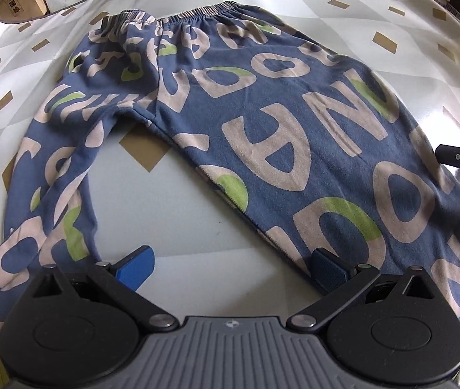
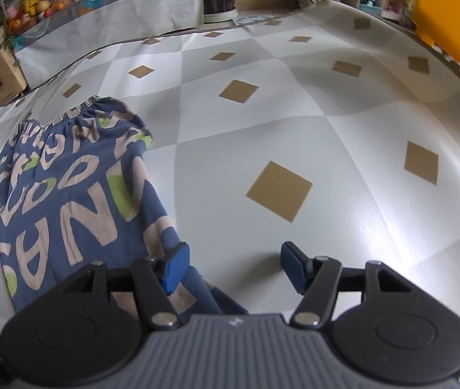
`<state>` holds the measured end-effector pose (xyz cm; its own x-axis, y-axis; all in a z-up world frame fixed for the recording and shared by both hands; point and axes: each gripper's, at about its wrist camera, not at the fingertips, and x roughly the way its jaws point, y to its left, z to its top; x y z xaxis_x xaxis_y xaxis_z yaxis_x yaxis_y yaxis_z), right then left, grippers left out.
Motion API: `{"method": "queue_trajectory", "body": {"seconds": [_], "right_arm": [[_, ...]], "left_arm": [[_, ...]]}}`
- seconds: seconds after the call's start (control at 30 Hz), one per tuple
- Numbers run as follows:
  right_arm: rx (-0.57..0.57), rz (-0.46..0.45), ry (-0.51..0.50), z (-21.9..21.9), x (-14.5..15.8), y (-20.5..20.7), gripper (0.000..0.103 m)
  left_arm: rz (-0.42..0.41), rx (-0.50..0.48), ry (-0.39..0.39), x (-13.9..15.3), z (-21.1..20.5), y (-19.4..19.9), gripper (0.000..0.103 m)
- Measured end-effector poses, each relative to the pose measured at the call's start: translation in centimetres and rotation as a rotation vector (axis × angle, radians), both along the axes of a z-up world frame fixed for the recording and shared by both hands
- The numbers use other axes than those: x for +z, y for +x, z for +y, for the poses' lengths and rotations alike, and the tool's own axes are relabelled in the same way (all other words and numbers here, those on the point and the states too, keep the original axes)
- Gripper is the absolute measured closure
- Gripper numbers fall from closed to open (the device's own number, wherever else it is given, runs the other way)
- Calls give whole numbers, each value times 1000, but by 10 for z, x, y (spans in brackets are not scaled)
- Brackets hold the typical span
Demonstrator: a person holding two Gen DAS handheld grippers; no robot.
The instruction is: Fold clothes
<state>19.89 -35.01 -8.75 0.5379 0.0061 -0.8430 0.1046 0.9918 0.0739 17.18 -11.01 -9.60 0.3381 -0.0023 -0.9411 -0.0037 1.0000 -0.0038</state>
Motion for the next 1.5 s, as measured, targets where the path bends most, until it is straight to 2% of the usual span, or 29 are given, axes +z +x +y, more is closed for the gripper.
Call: {"method": "queue_trajectory", "body": {"seconds": [0.13,0.27,0.4,0.5,0.6,0.73,0.87,0.97,1.03,1.1,1.2,1.4,1.5], "right_arm": [[-23,-34,-32,-6,-1,1,43],[63,-38,-90,5,-6,1,42],[133,-40,-6,12,-2,4,42],[151,-45,90,10,3,5,42],[161,-61,143,9,6,5,43],[216,-49,160,17,5,5,43],[287,-30,134,34,1,3,43],[298,-21,198,36,3,5,48],[293,-26,184,39,4,5,53],[279,-31,132,42,4,6,70],[276,-55,105,45,6,6,87],[453,-100,-8,67,11,-3,89],[515,-98,-3,74,11,-6,85]], "left_arm": [[-3,5,-9,0,1,-1,0],[2,8,-14,0,0,0,0],[-3,4,-13,0,-1,-1,0],[-6,1,-13,0,-1,-1,0],[-8,1,-14,0,-1,-1,0],[-10,1,-15,-1,0,-2,0],[-13,-1,-15,-1,-1,-2,0],[-13,-2,-15,-1,0,-2,0],[-13,-5,-15,-1,0,-2,0],[-13,-5,-15,-1,0,-2,0],[-9,-1,-16,-1,0,-2,0],[-4,3,-15,-1,-1,-2,0],[-5,2,-16,-1,-1,-2,0]]}}
